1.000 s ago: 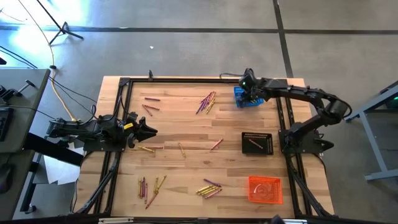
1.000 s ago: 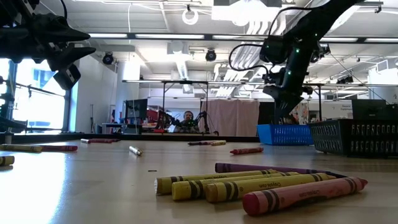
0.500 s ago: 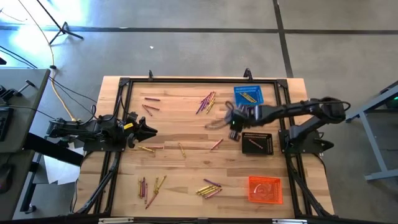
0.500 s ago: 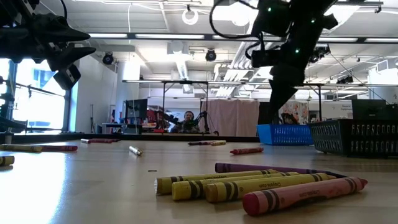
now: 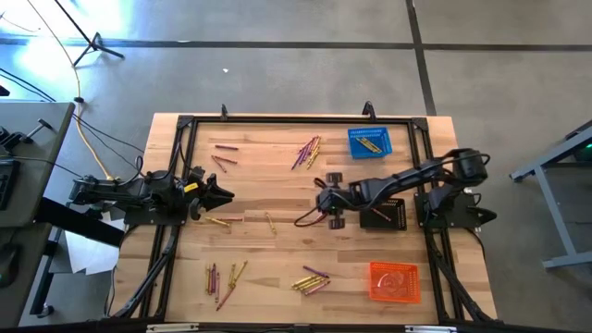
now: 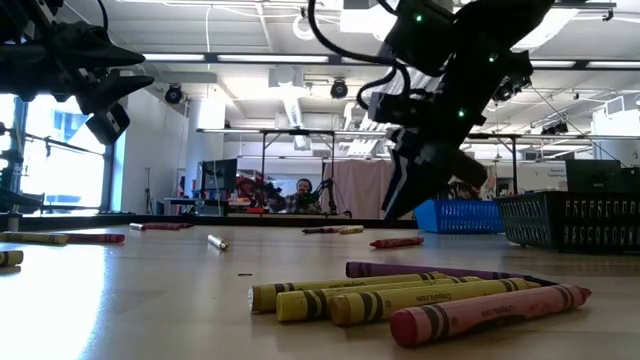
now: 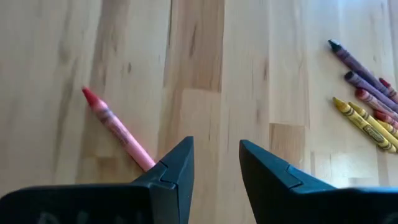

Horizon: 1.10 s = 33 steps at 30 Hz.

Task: Sort crayons
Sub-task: Put the red crayon into the black bin

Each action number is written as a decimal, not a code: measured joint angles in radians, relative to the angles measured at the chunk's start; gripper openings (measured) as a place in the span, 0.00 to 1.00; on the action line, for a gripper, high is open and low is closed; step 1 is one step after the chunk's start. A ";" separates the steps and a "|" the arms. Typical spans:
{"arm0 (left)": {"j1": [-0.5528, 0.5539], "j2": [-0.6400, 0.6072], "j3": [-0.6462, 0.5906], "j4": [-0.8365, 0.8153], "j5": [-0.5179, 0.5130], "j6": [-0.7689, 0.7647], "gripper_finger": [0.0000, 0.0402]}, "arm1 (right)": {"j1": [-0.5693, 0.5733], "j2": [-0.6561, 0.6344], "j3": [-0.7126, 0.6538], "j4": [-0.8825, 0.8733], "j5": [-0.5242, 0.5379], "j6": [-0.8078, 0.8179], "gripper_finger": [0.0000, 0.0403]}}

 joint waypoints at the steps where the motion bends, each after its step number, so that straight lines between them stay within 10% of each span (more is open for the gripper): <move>1: 0.000 0.000 0.000 0.000 0.000 0.000 0.25 | -0.001 0.003 0.000 -0.008 0.000 -0.018 0.28; 33: 0.000 0.000 0.000 0.000 0.000 0.000 0.25 | 0.004 0.086 0.005 0.005 -0.216 -0.288 0.28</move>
